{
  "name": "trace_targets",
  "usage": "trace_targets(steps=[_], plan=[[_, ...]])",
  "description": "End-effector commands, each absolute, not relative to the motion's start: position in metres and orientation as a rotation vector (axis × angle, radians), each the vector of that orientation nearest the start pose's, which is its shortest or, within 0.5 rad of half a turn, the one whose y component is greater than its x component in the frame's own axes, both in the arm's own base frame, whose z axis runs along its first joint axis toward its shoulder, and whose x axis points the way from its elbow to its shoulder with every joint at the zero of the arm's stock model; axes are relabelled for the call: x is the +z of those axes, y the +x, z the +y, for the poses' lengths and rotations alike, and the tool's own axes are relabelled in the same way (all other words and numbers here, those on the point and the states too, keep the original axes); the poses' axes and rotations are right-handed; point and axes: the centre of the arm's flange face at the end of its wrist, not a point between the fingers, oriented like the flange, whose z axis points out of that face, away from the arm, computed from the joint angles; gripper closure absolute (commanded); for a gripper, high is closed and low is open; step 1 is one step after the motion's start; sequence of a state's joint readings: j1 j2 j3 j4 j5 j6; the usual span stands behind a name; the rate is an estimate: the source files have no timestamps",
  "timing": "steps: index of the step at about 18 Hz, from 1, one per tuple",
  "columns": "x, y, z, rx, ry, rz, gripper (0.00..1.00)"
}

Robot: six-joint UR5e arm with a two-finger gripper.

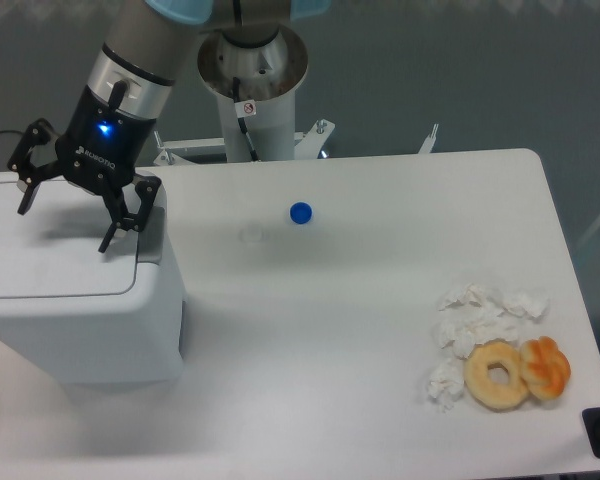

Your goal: Close the trash can

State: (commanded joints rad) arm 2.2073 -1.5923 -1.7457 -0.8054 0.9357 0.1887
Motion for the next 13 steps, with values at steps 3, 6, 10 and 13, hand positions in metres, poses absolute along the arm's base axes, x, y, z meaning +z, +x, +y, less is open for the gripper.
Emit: trace_targets(steps=[3, 6, 10, 13], plan=[[0.514, -0.168, 0.531, -0.394, -2.312, -0.314, 0.0], [0.53, -0.207, 0.518, -0.333, -2.275, -0.379, 0.0], [0.529, -0.253, 0.5, -0.158, -2.299, -0.354, 0.0], [0.528, -0.298, 0.476, -0.047, -2.304, -0.304, 0.0]])
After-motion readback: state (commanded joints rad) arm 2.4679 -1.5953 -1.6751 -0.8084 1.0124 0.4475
